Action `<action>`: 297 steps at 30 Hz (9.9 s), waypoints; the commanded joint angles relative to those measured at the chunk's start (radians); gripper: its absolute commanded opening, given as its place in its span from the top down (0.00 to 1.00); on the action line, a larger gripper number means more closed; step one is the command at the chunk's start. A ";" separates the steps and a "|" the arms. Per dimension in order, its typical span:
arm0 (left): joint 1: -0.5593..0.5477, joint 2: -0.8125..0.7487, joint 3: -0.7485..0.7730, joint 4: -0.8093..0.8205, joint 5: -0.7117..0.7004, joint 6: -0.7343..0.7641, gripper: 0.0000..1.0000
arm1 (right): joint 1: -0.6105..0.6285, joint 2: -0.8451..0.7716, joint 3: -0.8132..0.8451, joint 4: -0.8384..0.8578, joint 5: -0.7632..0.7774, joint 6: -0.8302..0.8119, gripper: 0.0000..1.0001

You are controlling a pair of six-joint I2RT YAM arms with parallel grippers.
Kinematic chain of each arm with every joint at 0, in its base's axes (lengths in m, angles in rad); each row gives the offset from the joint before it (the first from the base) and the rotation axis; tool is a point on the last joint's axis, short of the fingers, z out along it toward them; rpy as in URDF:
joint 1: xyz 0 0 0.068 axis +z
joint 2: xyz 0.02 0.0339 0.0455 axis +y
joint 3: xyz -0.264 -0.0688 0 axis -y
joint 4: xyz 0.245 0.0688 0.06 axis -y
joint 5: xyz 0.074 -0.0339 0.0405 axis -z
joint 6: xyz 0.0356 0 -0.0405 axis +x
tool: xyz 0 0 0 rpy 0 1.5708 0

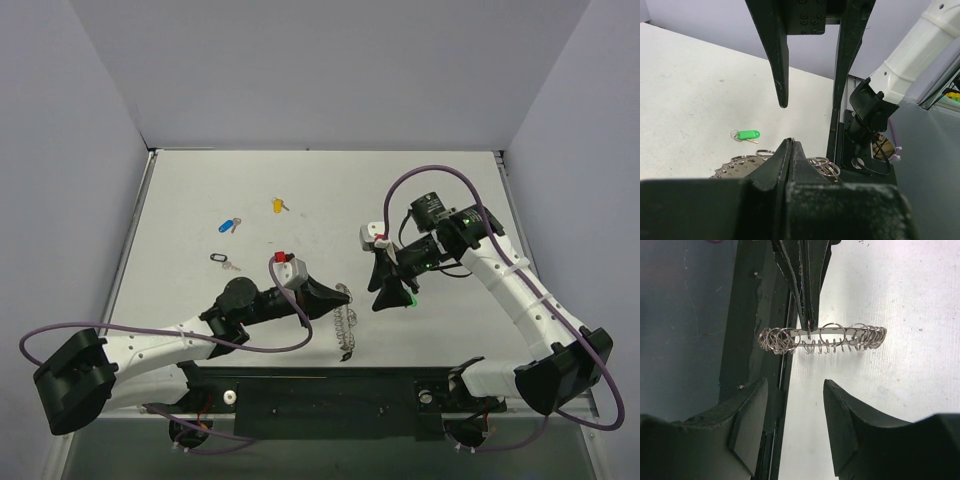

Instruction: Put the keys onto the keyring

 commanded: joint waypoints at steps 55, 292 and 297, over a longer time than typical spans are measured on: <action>0.014 0.067 0.017 0.301 0.004 -0.140 1.00 | 0.105 0.085 0.052 0.084 0.013 0.149 0.74; 0.014 0.174 -0.101 0.472 -0.005 -0.301 0.76 | 0.037 0.106 0.025 0.056 -0.203 0.101 1.00; 0.016 0.176 -0.106 0.478 -0.006 -0.302 0.76 | 0.036 0.104 0.026 0.056 -0.203 0.099 1.00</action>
